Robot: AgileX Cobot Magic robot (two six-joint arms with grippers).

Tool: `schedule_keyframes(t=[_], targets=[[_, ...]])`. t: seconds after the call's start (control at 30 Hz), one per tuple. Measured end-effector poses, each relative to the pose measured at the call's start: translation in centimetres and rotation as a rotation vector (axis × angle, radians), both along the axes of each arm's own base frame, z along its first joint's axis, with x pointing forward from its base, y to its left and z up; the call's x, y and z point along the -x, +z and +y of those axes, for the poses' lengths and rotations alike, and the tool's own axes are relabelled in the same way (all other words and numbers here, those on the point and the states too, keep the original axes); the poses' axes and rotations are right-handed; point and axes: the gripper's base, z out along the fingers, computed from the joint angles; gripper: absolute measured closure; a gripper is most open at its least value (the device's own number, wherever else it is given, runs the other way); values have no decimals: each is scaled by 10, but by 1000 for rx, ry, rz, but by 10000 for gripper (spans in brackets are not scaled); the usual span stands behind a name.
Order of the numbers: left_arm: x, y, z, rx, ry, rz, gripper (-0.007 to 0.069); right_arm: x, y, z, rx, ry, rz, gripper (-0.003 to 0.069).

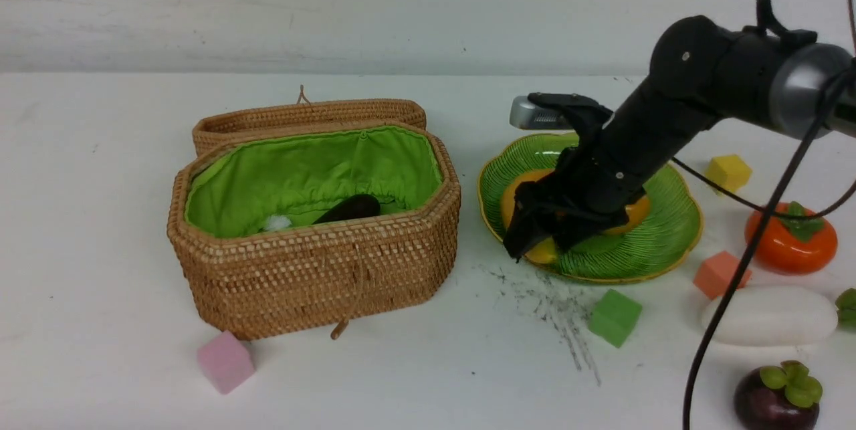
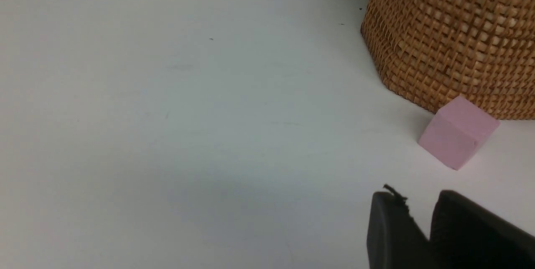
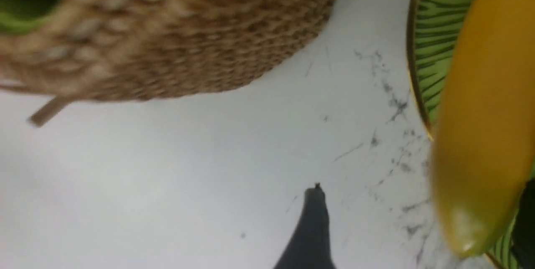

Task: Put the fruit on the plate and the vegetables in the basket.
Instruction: Use the right arm to grab a banana and put it into the right plate, then use the right arm to grab a mangosteen and put it into the right plate

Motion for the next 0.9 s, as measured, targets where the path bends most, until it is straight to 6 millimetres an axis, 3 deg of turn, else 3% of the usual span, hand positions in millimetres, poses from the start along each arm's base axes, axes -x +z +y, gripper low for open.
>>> schedule_keyframes(t=[0.07,0.13,0.23,0.33,0.43,0.5,0.57,0.7,0.9], targets=[[0,0,0,0,0,0,475,4,10,-2,-2,5,-9,59],[0,0,0,0,1,0,473,15,35,-11,0,3,-16,64],[0,0,0,0,1,0,471,34,72,-34,44,-5,-50,66],[0,0,0,0,1,0,468,45,93,-52,71,-36,-82,67],[0,0,0,0,1,0,463,65,124,-90,73,-176,-132,67],[0,0,0,0,1,0,460,79,129,-110,66,-274,-121,67],[0,0,0,0,1,0,459,90,124,-126,62,-359,-96,67],[0,0,0,0,1,0,456,113,91,-141,65,-479,9,67],[0,0,0,0,1,0,449,152,9,-145,106,-583,114,67]])
